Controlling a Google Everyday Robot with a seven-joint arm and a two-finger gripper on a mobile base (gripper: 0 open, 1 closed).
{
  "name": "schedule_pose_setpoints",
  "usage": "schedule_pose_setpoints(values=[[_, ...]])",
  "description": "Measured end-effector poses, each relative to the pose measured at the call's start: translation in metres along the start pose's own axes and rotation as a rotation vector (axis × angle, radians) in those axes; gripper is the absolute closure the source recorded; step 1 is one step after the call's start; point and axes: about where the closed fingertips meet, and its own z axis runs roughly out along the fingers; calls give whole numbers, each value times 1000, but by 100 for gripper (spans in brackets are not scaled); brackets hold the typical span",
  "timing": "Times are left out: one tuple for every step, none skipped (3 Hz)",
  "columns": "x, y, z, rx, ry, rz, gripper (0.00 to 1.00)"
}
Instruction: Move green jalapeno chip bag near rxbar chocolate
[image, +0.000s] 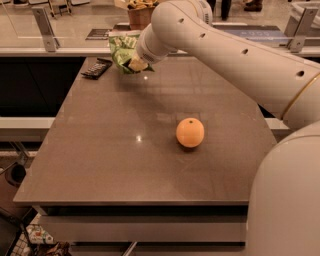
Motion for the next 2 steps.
schedule_pose_setpoints(values=[[0,1,2,-3,0,-1,59],[-1,3,3,-6,0,-2,35]])
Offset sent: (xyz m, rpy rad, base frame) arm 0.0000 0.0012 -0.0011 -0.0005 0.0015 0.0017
